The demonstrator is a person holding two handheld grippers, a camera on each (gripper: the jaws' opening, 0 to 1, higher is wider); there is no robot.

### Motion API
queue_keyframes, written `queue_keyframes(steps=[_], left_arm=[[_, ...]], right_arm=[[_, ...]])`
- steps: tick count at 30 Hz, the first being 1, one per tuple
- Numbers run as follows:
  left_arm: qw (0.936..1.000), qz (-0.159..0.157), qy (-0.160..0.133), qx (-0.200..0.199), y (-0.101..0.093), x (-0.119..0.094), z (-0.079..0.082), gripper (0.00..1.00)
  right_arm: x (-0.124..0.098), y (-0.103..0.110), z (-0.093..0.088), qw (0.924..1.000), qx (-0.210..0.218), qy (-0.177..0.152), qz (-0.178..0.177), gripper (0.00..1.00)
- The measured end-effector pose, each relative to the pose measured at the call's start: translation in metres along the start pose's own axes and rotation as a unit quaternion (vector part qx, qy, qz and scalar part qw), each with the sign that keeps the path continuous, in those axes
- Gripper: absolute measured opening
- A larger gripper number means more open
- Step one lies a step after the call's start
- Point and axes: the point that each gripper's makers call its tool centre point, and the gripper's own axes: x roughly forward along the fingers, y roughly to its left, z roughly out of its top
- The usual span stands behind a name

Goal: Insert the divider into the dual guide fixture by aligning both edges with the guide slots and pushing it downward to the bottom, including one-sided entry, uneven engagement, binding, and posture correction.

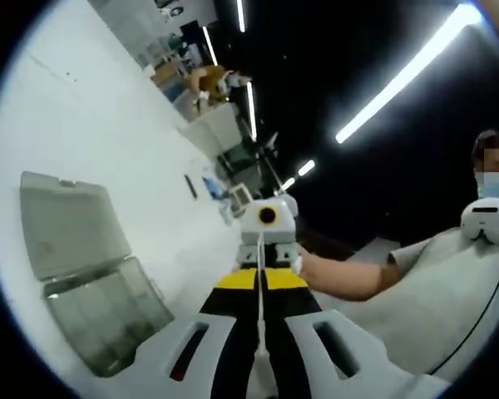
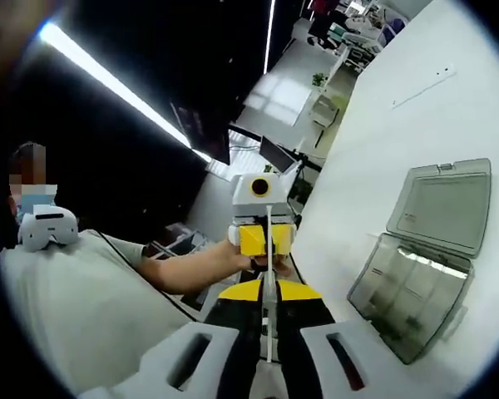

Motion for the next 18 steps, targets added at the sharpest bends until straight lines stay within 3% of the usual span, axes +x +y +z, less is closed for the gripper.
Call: queue_keyframes(steps=[8,18], left_arm=[[0.9997,0.010,-0.003,0.022,0.002,-0.006,0.001,0.00],[0.9975,0.043,0.011,0.055,0.012,-0.015,0.001,0.11]], right_arm=[[0.004,0.000,0.002,0.9997,0.000,0.009,-0.024,0.00],[-0.002,-0.006,0.011,0.9976,0.005,0.007,-0.069,0.00]])
